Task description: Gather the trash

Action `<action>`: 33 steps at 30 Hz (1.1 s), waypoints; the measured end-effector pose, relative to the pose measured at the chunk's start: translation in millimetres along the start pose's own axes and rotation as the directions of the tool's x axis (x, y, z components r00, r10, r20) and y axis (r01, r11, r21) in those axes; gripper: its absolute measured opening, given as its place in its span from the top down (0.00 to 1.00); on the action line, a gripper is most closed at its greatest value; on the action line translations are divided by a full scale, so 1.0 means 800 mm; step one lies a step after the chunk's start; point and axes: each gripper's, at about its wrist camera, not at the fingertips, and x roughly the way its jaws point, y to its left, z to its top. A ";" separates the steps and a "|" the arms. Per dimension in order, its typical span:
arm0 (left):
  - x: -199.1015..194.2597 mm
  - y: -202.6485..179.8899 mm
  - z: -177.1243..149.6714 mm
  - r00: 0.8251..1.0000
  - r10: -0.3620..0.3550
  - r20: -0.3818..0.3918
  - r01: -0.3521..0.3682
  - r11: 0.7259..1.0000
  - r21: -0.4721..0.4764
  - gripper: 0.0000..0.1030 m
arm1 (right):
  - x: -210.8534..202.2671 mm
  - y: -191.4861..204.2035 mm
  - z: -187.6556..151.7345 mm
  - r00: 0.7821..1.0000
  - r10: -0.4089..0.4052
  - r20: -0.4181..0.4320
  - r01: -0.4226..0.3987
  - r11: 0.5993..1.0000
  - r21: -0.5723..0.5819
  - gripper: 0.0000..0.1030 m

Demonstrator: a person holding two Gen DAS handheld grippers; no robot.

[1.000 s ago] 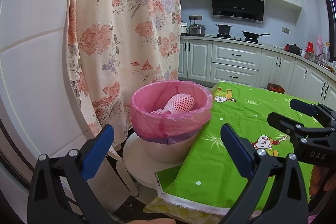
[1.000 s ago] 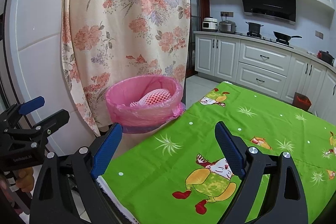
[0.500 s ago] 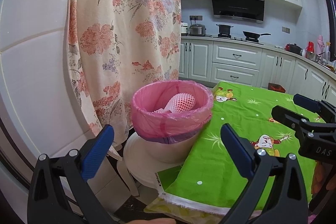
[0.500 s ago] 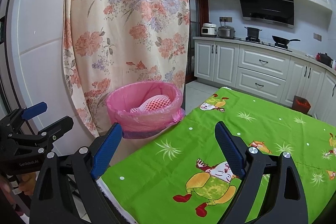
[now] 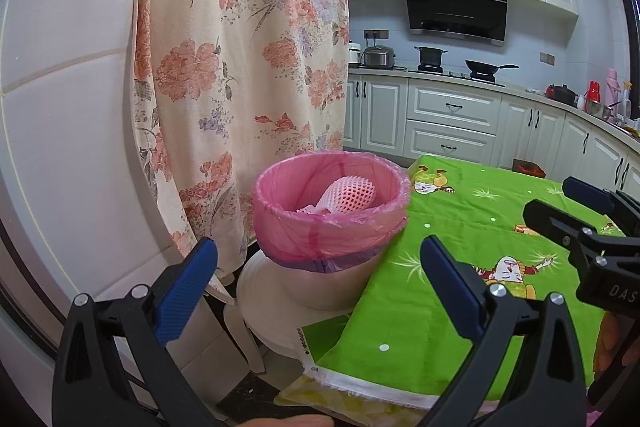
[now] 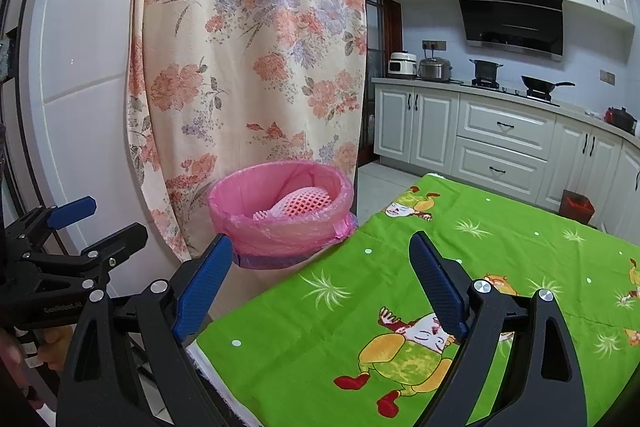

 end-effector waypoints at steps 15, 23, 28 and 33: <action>0.000 0.002 -0.001 1.000 0.002 0.008 -0.002 1.000 0.001 0.05 | -0.003 0.005 0.000 0.999 0.018 0.030 -0.018 1.000 -0.003 0.18; -0.003 0.002 -0.001 1.000 0.006 0.018 -0.006 1.000 0.004 0.05 | -0.003 0.006 -0.001 0.999 0.020 0.030 -0.019 1.000 -0.004 0.18; -0.004 0.002 -0.001 1.000 0.007 0.027 -0.007 1.000 0.001 0.04 | -0.003 0.009 -0.001 0.999 0.020 0.029 -0.020 1.000 -0.010 0.18; -0.008 0.000 -0.001 0.998 0.027 0.048 -0.028 1.000 0.015 0.04 | -0.003 0.010 -0.001 0.999 0.019 0.028 -0.019 1.000 -0.006 0.18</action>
